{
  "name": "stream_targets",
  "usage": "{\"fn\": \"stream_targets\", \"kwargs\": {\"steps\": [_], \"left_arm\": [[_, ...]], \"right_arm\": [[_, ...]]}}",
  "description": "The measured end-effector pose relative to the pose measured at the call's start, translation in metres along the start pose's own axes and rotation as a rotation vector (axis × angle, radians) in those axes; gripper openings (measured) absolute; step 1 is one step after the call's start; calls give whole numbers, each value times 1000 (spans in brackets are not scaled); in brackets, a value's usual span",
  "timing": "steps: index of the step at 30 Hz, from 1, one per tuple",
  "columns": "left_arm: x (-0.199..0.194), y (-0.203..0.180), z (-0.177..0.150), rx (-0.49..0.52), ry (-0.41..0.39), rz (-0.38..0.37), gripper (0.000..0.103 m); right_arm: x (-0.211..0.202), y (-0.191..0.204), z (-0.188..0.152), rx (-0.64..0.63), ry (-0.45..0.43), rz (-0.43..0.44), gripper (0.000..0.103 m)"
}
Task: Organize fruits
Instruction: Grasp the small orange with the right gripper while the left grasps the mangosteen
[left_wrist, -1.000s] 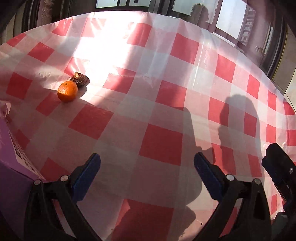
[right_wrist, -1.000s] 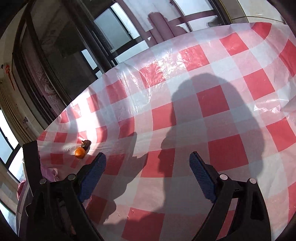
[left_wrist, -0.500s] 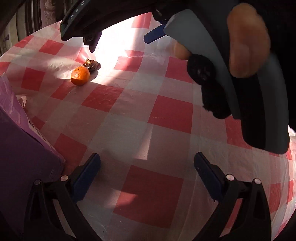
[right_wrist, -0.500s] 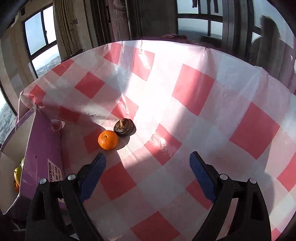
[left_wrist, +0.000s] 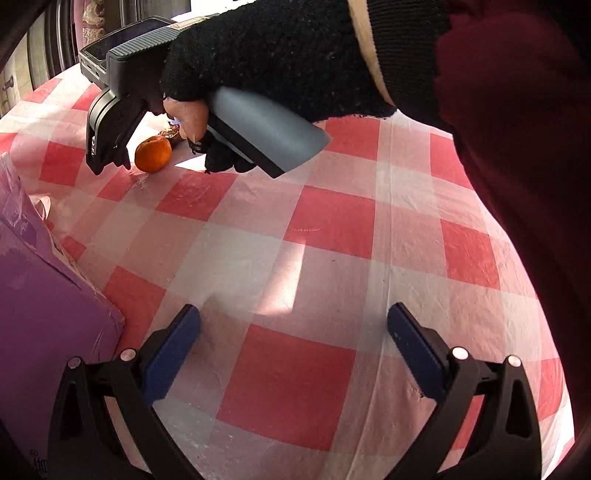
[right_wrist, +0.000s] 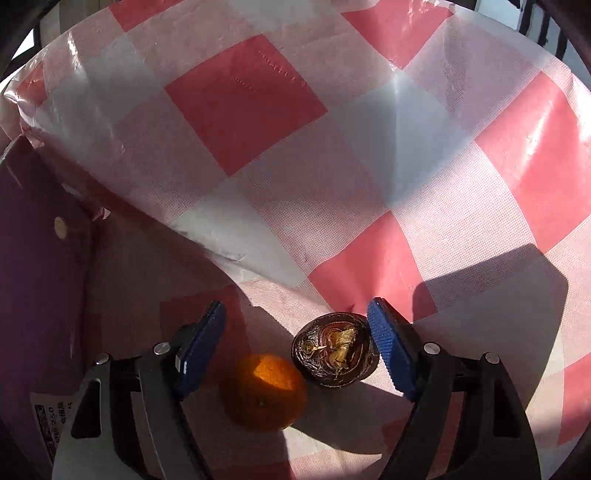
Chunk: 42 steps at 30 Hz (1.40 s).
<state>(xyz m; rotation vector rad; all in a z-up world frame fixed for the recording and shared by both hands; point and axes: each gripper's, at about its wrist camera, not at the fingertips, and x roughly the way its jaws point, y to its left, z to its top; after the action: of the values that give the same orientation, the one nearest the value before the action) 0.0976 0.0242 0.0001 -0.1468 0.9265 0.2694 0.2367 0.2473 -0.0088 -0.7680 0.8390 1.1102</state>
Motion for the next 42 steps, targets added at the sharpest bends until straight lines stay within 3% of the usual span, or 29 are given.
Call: {"fn": "stream_targets", "kwargs": {"steps": [1,8,13,16,19,23,26,30,31,35,38,42], "left_arm": [[3,0,1,0,0,0,101],[6,-2,3,3,1,-6,101],[8,2,5,-1,0,-14,101],[6,9,7,-23,-6,-43,101],[3,16,8,-77,-24,-119,101],[1,17,10,-72,-36,-138,101],[-8,17,9,-88,-89,-135,101],[-14,10,8,-44,-108,-155,101],[-16,8,8,-34,-116,-159,101],[-15,5,8,-43,-112,-191,101],[-3,11,16,-95,-61,-245,101],[17,11,44,-143,-58,-173,96]], "right_arm": [[0,1,-3,-25,-3,-12,71],[-23,-2,-40,-51,29,-7,67],[-60,-21,-102,-17,64,-9,67],[-83,-46,-149,118,82,-9,70],[-109,-58,-194,226,61,-6,75],[-138,-81,-224,491,-65,89,75],[-147,-70,-204,439,-110,24,74],[-117,-34,-178,271,-6,-65,56],[-109,-29,-178,246,26,-87,51],[-115,-32,-200,264,-28,-74,39],[-132,-47,-234,383,-76,-113,39],[-161,-74,-289,662,-155,-202,40]]}}
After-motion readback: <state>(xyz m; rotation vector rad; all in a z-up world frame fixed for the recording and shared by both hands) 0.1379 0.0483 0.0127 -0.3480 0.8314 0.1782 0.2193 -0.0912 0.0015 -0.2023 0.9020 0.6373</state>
